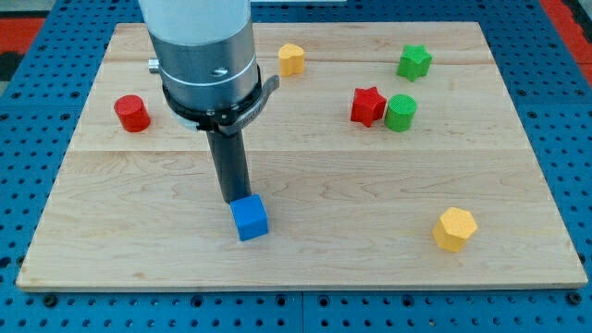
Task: Place the red star parallel to the bottom of the red circle
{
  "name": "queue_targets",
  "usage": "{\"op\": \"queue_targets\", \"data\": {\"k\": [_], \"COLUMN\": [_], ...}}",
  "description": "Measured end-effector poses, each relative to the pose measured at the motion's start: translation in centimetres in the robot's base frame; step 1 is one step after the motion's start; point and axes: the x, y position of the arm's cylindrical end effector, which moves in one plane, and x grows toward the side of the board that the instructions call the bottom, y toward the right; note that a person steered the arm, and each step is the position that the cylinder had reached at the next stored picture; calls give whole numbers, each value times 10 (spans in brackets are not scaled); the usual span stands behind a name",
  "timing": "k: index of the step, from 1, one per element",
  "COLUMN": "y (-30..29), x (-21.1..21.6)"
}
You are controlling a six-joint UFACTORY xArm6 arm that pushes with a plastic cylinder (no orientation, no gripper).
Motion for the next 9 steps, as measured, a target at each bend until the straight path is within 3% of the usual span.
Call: {"op": "queue_targets", "data": {"k": [1, 2, 4, 5, 7, 9], "y": [2, 39, 150, 186, 218, 144], "x": [4, -23, -94, -110, -137, -140]}}
